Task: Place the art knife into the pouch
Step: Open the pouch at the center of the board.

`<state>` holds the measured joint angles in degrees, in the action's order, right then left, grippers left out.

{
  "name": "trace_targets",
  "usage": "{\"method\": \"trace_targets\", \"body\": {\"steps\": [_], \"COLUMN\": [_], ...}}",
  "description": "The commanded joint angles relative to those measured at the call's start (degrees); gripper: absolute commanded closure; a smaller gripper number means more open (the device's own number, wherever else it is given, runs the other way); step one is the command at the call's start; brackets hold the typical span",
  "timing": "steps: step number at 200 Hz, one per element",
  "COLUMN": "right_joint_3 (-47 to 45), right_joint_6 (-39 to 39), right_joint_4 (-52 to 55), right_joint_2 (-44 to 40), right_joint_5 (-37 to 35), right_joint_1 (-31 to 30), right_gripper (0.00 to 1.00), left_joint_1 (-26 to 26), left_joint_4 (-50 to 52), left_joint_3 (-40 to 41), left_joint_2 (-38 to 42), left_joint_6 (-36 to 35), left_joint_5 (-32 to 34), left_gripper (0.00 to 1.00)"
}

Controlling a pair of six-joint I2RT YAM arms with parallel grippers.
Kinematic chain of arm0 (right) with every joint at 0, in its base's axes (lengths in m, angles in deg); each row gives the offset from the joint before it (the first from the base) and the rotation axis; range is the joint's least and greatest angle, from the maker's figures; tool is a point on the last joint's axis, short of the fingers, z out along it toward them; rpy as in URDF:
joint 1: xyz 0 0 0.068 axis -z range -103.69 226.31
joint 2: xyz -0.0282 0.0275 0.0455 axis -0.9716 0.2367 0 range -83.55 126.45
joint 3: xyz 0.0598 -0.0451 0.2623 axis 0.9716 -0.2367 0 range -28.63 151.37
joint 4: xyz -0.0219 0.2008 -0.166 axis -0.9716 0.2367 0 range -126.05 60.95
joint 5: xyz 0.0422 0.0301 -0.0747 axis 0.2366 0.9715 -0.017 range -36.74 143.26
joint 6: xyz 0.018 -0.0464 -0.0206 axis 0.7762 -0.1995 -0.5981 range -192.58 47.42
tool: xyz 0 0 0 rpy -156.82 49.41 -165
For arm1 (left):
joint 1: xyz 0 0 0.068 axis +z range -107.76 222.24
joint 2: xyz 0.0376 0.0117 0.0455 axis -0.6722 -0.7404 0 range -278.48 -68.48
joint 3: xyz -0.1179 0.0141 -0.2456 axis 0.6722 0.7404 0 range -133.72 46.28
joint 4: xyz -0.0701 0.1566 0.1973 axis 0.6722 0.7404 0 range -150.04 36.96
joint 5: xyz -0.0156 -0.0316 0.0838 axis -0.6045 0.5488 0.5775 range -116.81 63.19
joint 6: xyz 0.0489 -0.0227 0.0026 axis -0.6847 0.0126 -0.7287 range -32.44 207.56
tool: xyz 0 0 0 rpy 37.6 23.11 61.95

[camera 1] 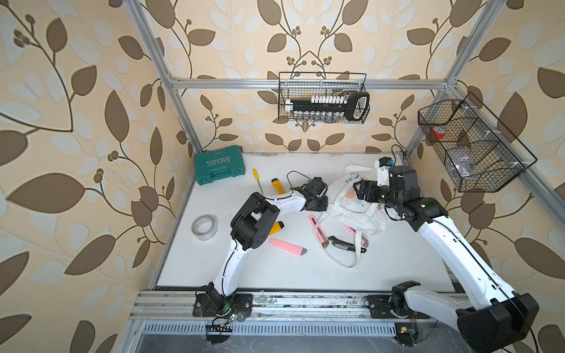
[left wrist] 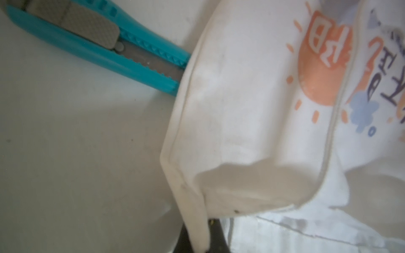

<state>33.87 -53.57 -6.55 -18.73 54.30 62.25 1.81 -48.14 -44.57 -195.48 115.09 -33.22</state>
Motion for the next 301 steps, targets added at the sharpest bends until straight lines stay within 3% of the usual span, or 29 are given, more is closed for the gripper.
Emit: {"method": "trace_targets", "body": {"steps": [1, 94, 169, 224, 301], "right_joint_3": [-0.8, -0.5, 3.1, 5.3, 2.4], "right_joint_6": [-0.8, -1.0, -0.7, -5.4, -10.3], "right_joint_4": [0.1, 1.5, 0.3, 2.4, 4.9], "right_joint_2": [-1.4, -2.6, 0.6, 3.7, 10.7], "right_joint_5": [-2.8, -4.1, 5.0, 8.5, 3.8], "right_joint_1": [0.2, 0.2, -0.3, -6.7, -14.3], "right_gripper": [0.15, 0.15, 0.14, 0.12, 0.11], "left_joint_1": [0.3, 0.3, 1.5, 4.4, 6.7], "left_joint_4": [1.9, 1.5, 4.2, 4.9, 3.8], "left_joint_3": [-2.3, -1.3, -0.5, 2.7, 7.9], "left_joint_2": [1.5, 16.3, 28.1, 33.7, 36.9], "left_joint_6": [0.0, 1.6, 1.2, 1.9, 2.8], "left_joint_5": [-2.8, -9.2, -11.6, -12.1, -12.0], "left_gripper": [1.00, 1.00, 1.00, 1.00, 1.00]}}
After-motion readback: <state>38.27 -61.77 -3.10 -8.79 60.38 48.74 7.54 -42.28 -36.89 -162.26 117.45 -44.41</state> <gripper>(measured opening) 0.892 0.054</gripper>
